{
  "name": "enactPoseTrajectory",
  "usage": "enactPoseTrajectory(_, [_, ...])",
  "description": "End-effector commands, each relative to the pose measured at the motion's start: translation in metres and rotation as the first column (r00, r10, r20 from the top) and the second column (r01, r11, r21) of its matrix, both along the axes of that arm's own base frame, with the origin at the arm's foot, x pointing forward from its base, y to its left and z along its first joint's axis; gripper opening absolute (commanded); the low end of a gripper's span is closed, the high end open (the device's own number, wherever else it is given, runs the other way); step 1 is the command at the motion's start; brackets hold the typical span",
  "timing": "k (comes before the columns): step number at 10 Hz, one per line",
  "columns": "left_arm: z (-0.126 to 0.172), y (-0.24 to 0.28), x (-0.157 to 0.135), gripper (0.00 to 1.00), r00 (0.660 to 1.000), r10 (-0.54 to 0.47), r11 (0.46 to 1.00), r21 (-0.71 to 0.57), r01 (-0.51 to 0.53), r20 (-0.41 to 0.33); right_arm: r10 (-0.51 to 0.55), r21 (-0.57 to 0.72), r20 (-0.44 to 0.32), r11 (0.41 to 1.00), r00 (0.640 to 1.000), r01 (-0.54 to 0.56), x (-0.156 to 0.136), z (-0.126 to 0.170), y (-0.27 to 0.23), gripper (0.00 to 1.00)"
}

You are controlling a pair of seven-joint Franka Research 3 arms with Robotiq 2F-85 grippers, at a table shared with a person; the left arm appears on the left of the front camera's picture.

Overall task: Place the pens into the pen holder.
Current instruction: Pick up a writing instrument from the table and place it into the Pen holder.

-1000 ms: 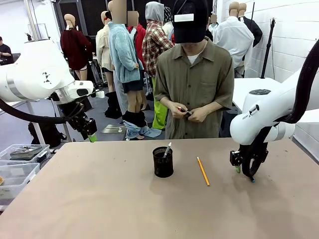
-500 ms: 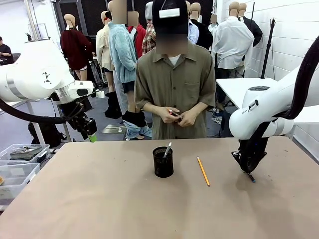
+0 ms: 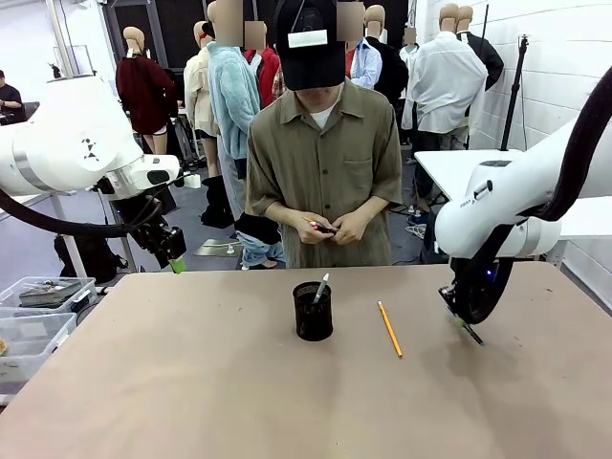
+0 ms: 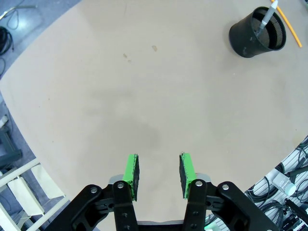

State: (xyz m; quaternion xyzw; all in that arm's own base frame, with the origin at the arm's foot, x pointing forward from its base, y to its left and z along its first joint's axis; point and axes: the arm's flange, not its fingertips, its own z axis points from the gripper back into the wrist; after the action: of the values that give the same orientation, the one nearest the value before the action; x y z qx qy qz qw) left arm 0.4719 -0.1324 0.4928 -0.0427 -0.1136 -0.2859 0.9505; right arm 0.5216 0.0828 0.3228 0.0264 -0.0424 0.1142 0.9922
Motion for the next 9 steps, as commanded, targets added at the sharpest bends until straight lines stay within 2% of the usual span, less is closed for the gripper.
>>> enactPoseTrajectory(1, [0.001,0.001,0.000,0.46,1.000,0.002,1.000,0.014,-0.002,0.013,0.233,0.127,0.171,0.958,0.957,-0.256,-0.033,0.031,0.002,0.00])
enactPoseTrajectory(3, [0.001,0.001,0.000,0.46,1.000,0.002,1.000,0.014,-0.002,0.013,0.387,0.150,0.309,0.882,0.869,-0.447,-0.042,0.048,0.011,0.00])
enactPoseTrajectory(4, [0.001,0.001,0.000,0.46,1.000,0.002,1.000,0.014,-0.002,0.013,0.469,0.144,0.361,0.826,0.806,-0.545,-0.043,0.054,0.019,0.00])
enactPoseTrajectory(5, [0.001,0.001,0.000,0.46,1.000,0.002,1.000,0.014,-0.002,0.013,0.542,0.147,0.428,0.748,0.724,-0.647,-0.048,0.057,0.026,0.00])
enactPoseTrajectory(6, [0.001,0.001,0.000,0.46,1.000,0.002,1.000,0.014,-0.002,0.013,0.605,0.147,0.510,0.639,0.611,-0.755,-0.054,0.062,0.032,0.00])
enactPoseTrajectory(8, [0.001,0.001,0.000,0.46,1.000,0.002,1.000,0.014,-0.002,0.013,0.628,0.161,0.661,0.417,0.411,-0.895,-0.060,0.070,0.042,0.00])
enactPoseTrajectory(9, [0.001,0.001,0.000,0.46,1.000,0.002,1.000,0.014,-0.002,0.013,0.614,0.149,0.706,0.358,0.353,-0.922,-0.058,0.071,0.045,0.00])
